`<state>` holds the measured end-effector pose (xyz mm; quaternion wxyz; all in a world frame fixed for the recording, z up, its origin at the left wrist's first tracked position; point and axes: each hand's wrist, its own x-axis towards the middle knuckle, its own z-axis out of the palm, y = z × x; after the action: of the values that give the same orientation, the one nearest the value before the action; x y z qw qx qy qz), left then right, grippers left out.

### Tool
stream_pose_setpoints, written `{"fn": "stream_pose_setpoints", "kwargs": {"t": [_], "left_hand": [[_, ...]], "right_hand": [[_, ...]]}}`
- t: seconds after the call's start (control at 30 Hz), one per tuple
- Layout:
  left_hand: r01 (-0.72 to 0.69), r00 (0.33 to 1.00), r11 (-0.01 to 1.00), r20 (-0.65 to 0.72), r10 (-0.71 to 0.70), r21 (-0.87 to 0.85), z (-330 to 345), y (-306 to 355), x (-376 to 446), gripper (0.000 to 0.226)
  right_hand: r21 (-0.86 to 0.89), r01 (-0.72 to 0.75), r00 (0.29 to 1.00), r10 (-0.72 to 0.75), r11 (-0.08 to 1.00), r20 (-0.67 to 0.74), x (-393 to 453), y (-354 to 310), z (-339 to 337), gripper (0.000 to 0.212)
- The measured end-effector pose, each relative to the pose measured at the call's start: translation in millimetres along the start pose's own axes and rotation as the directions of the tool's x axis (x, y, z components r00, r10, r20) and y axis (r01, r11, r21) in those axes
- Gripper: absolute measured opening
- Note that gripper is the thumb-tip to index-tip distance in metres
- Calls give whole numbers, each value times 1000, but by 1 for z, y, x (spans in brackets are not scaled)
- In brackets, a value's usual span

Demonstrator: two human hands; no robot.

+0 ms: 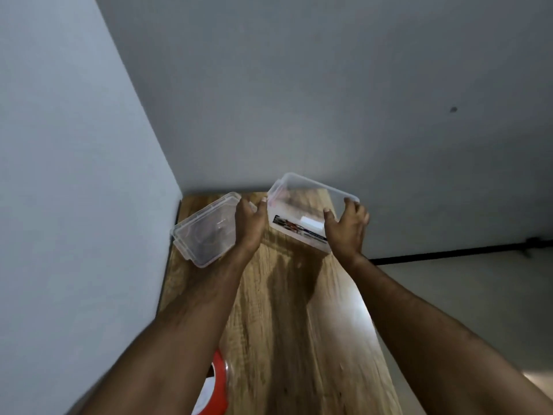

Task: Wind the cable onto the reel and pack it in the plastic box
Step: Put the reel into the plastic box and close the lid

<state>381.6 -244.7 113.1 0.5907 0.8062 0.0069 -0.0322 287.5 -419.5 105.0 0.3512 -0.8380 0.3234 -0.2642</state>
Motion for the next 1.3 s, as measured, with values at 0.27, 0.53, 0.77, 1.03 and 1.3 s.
{"fn": "stream_pose_setpoints", "kwargs": {"t": [0.27,0.53,0.77,1.03,1.3], "left_hand": [[122,991,992,56,-123,19,42,-12,70,43],[185,949,982,265,-172,-25,60,-23,101,33],[247,925,963,322,-200,-111,54,-25,90,40],[244,938,963,279,-204,-117,24,-11,29,33],[252,959,948,179,-219,-194,-8,-19,-54,40]], "right_hand": [[54,-215,977,215,975,7,43,44,13,65],[311,-407,913,374,859,164,51,63,32,44],[348,-406,914,364,845,182,52,55,28,35],[383,-360,931,298,851,213,25,43,1,31],[417,-318,931,196,852,310,-18,38,-36,24]]}}
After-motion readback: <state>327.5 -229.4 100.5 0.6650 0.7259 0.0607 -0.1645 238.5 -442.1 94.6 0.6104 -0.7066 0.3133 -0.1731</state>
